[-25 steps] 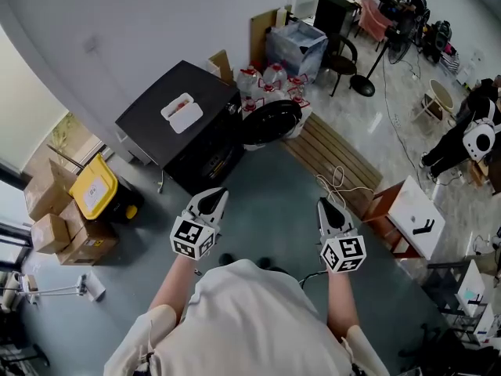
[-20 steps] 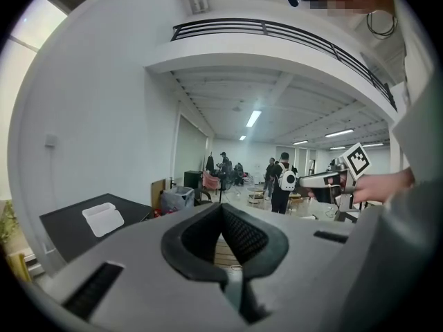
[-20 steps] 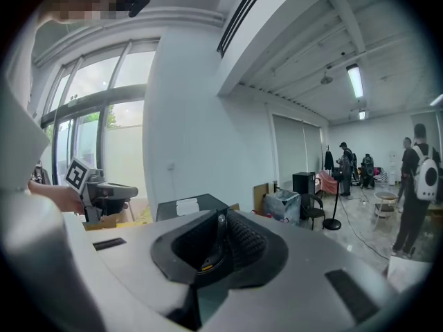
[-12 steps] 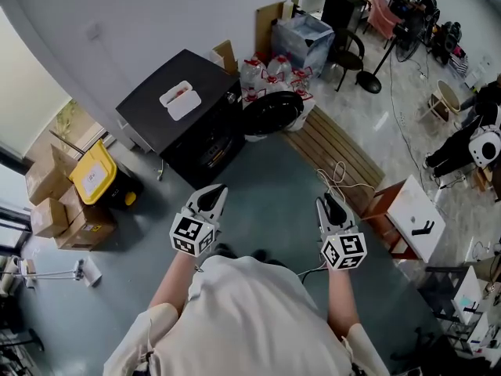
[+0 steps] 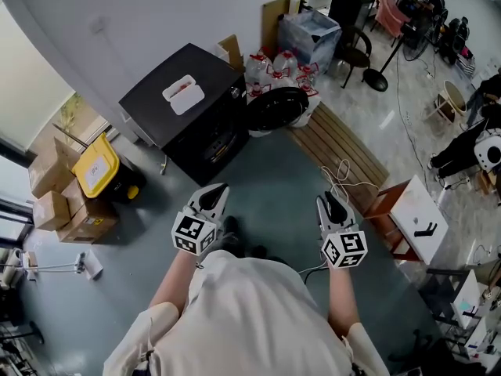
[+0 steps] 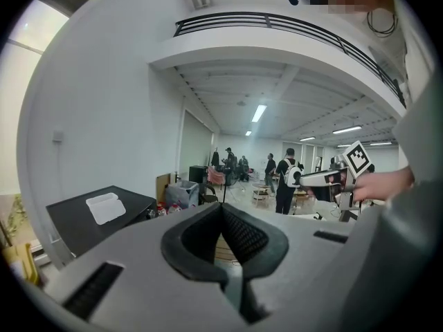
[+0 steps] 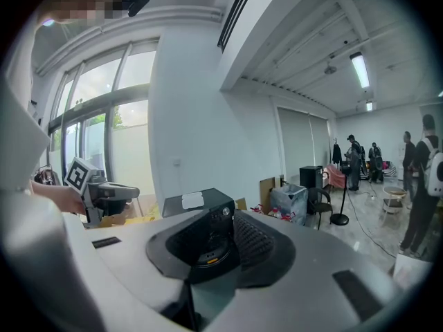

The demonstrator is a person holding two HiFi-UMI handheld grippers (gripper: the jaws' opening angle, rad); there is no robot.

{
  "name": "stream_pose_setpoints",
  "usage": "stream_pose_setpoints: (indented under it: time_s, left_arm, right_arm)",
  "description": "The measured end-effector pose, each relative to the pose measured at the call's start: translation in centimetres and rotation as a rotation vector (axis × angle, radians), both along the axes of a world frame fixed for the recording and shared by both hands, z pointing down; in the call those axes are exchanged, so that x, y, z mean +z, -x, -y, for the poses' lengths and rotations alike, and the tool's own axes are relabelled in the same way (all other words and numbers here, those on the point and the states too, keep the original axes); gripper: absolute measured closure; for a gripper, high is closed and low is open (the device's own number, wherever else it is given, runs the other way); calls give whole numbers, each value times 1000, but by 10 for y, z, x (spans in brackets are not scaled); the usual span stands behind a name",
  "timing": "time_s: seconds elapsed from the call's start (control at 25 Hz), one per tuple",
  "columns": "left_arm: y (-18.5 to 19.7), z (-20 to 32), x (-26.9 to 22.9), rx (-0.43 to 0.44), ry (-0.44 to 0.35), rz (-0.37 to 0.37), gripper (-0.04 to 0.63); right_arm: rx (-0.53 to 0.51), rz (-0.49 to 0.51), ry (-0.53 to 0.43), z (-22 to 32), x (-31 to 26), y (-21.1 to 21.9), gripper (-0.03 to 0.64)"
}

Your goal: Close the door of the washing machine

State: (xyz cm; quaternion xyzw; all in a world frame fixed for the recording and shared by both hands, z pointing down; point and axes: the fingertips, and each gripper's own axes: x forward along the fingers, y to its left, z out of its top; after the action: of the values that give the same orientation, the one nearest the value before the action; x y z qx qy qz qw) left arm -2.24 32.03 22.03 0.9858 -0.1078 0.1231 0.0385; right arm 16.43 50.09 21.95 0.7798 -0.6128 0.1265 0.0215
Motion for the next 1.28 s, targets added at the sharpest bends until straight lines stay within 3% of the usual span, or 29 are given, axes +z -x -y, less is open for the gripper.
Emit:
stream_pose_setpoints:
  time_s: [0.44, 0.8, 1.28]
  left_arm:
    - [-42, 60, 7, 58, 5, -7, 588]
    - [-94, 144, 13, 157, -7, 15, 588]
    - [-138, 234, 24, 245, 18, 38, 588]
  right_arm:
    - [64, 3, 25, 49, 10, -30, 508]
    - [131, 18, 46, 128, 14, -64, 508]
    - [195, 32, 68, 218, 20, -87, 508]
